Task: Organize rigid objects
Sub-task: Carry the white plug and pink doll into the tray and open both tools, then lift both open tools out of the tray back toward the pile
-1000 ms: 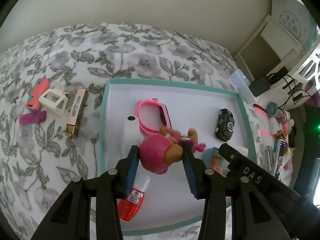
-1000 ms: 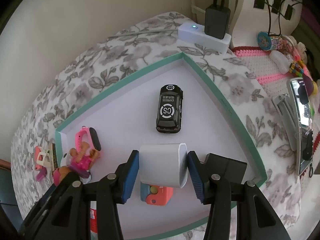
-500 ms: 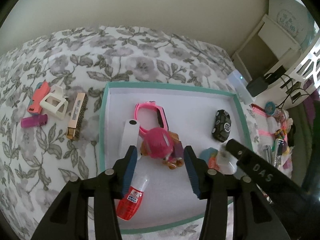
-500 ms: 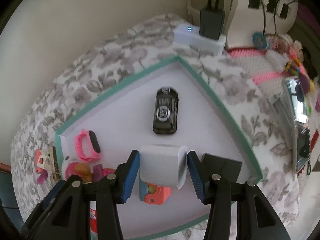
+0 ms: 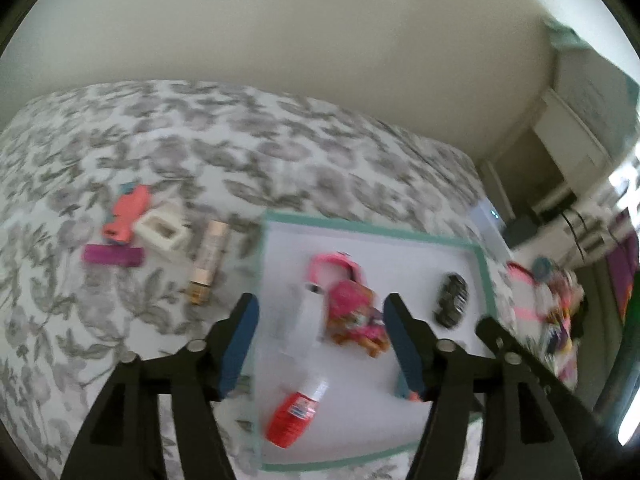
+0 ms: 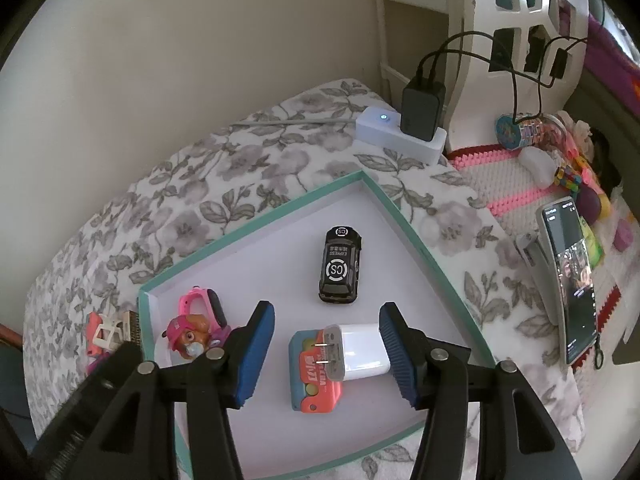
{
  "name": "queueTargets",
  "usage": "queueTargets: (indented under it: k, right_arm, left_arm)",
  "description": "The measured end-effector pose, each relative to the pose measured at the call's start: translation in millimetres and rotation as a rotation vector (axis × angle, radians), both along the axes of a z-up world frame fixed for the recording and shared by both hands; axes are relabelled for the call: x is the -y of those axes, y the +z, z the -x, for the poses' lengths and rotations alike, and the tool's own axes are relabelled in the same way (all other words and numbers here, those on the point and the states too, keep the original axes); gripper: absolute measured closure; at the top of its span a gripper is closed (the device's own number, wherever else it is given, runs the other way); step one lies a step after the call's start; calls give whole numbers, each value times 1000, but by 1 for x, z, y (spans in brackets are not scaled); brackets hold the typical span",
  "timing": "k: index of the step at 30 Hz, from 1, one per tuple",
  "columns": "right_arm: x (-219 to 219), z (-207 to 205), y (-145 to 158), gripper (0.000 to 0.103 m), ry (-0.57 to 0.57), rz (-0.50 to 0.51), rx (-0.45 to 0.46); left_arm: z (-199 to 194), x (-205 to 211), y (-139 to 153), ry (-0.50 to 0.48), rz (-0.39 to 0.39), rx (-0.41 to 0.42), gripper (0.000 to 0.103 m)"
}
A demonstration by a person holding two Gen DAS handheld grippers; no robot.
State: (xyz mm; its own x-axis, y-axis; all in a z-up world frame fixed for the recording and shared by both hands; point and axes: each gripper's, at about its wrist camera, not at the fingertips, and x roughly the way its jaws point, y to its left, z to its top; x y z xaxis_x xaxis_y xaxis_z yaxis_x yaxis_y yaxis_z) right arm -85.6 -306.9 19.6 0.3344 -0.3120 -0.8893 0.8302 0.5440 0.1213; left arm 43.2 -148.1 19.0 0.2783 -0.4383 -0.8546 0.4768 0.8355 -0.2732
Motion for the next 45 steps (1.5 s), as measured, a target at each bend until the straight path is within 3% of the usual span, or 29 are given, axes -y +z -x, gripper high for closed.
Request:
queueTargets:
  k: [7, 11, 14, 23, 33, 40, 45]
  right_arm:
    - [-19, -23, -20, 32, 98, -22, -61]
    - [-38, -37, -29, 23, 169, -47, -58]
    - [-49, -46, -34, 18, 212, -57, -54]
    - [-69, -59, -32, 1, 280, -68, -3]
    - [-80, -69, -31, 0, 329, -80, 44]
    - [-78, -83, -27, 0, 333, -72, 69]
    - [-84, -104, -17, 0, 356, -68, 111]
  left_arm:
    - [-32, -40, -13, 184, -112, 13, 22]
    - [-46, -63, -23, 262, -158, 8, 18]
    - [-53, -78, -26, 308, -179, 9, 12]
    - [-73, -121, -32, 443, -190, 16, 7]
    - [-93, -140, -37, 481, -164, 12, 6]
    - [-114, -157, -21, 513, -155, 145, 6]
    - [-130, -166, -18, 504, -109, 115, 6]
